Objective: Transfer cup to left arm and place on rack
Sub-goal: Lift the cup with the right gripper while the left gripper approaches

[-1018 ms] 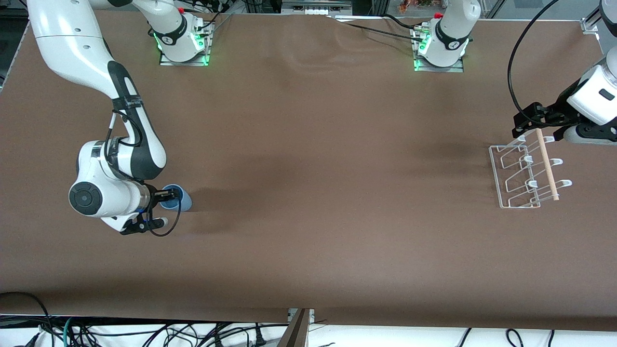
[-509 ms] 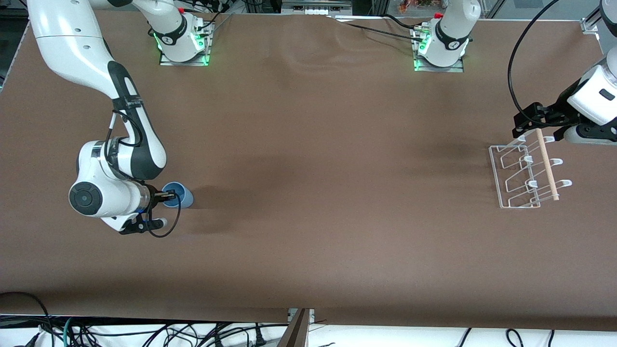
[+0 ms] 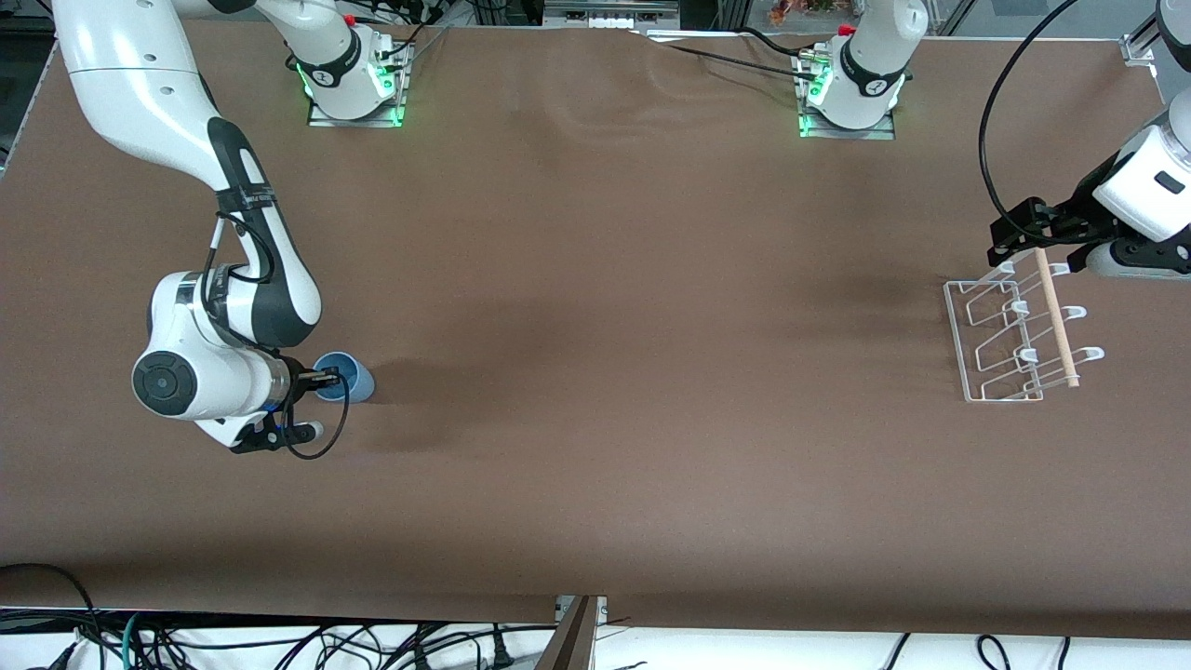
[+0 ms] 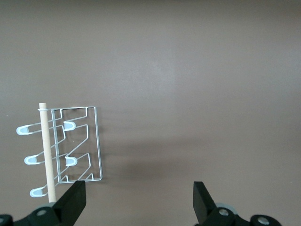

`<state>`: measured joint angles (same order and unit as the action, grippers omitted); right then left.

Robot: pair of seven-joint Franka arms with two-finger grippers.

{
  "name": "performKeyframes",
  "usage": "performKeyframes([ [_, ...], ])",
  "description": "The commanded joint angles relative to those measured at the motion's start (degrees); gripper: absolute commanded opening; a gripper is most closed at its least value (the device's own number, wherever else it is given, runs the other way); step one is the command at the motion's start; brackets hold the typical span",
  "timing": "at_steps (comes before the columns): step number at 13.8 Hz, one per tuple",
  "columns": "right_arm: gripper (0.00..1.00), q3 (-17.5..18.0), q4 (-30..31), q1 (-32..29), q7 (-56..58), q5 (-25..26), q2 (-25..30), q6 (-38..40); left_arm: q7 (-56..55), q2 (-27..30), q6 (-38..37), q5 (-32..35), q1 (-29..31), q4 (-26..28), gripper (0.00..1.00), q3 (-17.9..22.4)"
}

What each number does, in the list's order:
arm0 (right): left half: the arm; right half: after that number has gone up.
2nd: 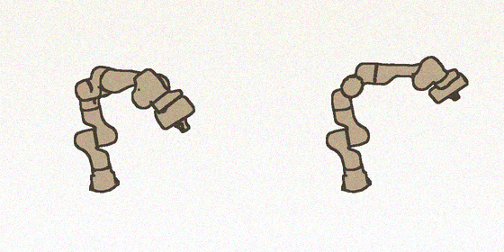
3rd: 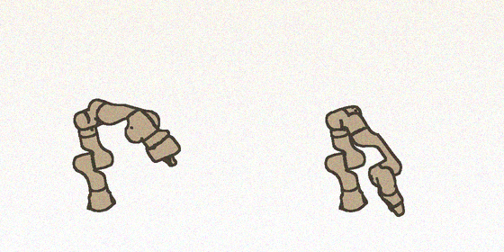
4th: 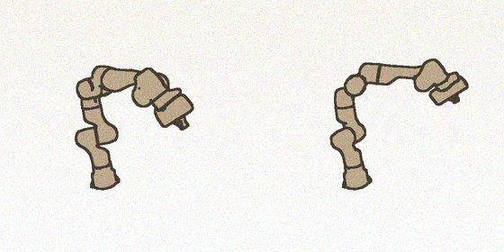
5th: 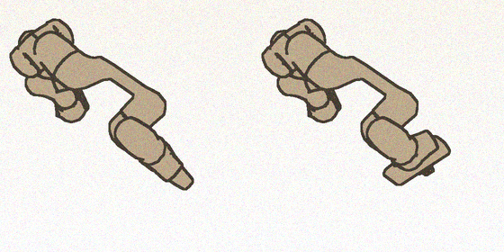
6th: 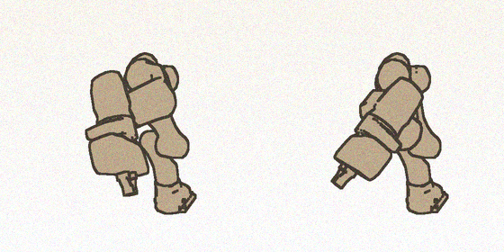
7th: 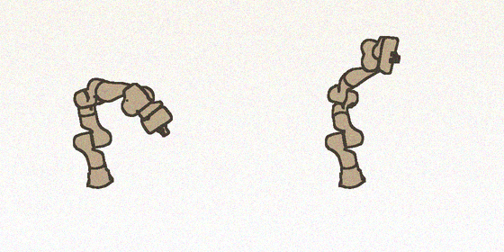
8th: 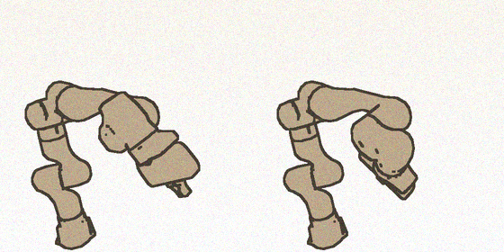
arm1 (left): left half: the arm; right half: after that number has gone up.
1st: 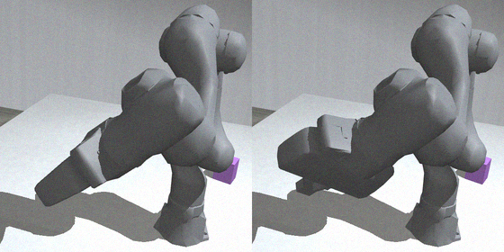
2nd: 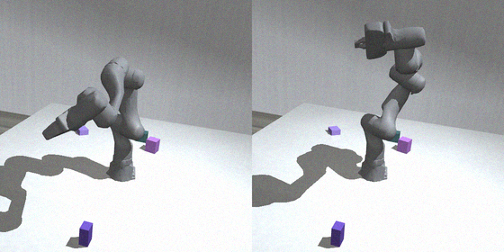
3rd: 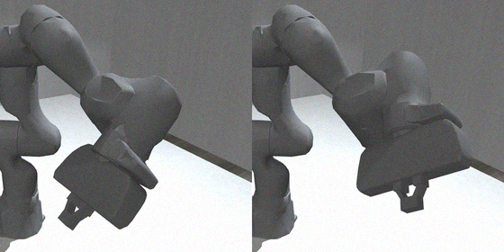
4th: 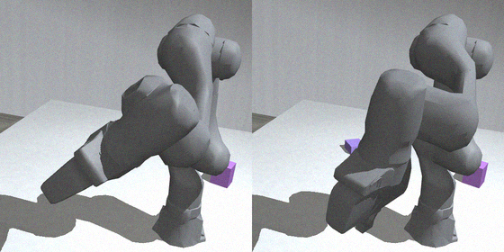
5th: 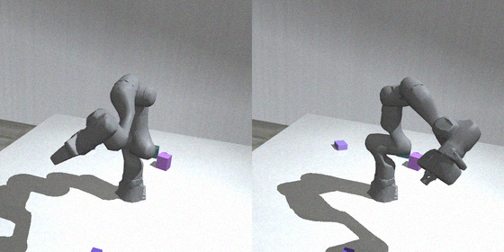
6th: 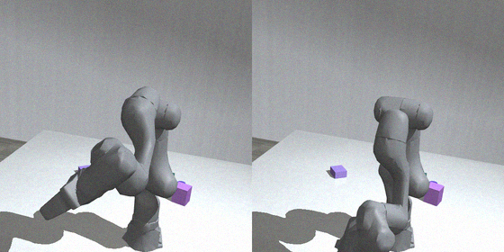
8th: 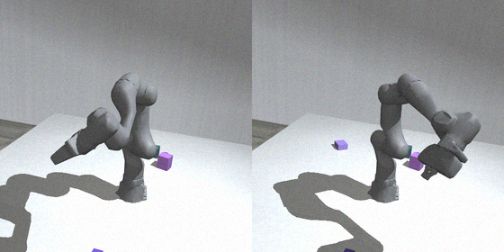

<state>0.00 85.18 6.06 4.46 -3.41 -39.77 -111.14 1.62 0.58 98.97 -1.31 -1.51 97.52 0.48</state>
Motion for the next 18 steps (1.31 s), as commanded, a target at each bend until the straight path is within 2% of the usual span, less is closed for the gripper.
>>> performKeyframes([
  [1, 0.0, 0.4, -0.6, -0.1, -0.8, -6.5, 3.0, 7.6, 3.8, -0.8, -0.3, -1.2, 0.5, -1.1, 1.0, -1.0],
  [4, 0.0, 1.4, -0.7, 1.1, -6.8, -15.9, 6.1, 16.1, 9.4, -0.9, -0.6, -6.7, 0.5, -1.0, 1.0, -1.0],
  [5, 0.0, 2.6, -0.7, 1.6, -10.2, -18.0, 7.1, 16.6, 12.1, -1.4, -1.1, -8.7, 0.5, -1.0, 1.0, -1.0],
  [7, 0.0, 5.7, -1.3, 1.9, -16.7, -25.6, 7.3, 16.1, 17.3, -2.4, -1.1, -11.9, 0.2, -0.7, 1.0, -1.2],
  [9, 0.0, 8.1, -5.8, 3.2, -23.1, -29.0, 6.9, 15.8, 22.9, -3.7, -1.2, -17.7, 0.1, -0.1, 1.0, -1.9],
  [11, 0.0, 9.7, -8.2, 5.0, -28.8, -34.4, 6.4, 12.8, 30.5, -5.1, -1.2, -21.3, -0.2, -0.1, 1.0, -2.0],
  [13, 0.0, 9.8, -8.2, 8.1, -32.4, -41.8, 6.2, 7.4, 40.0, -7.0, -1.0, -27.1, -0.3, -0.1, 1.0, -2.7],
  [14, 0.0, 9.8, -8.2, 9.3, -34.4, -43.6, 6.2, 5.5, 44.0, -8.1, -0.8, -30.1, -0.4, -0.1, 1.0, -2.8],
  [16, 0.0, 9.8, -8.3, 12.0, -36.7, -46.8, 6.2, 2.7, 51.0, -9.5, 0.6, -34.9, -0.4, -0.1, 1.0, -4.3],
  [18, 0.0, 9.8, -8.3, 13.4, -37.1, -52.7, 5.9, -0.2, 55.0, -9.8, 3.8, -35.5, -0.4, -0.1, 1.0, -7.5],
])
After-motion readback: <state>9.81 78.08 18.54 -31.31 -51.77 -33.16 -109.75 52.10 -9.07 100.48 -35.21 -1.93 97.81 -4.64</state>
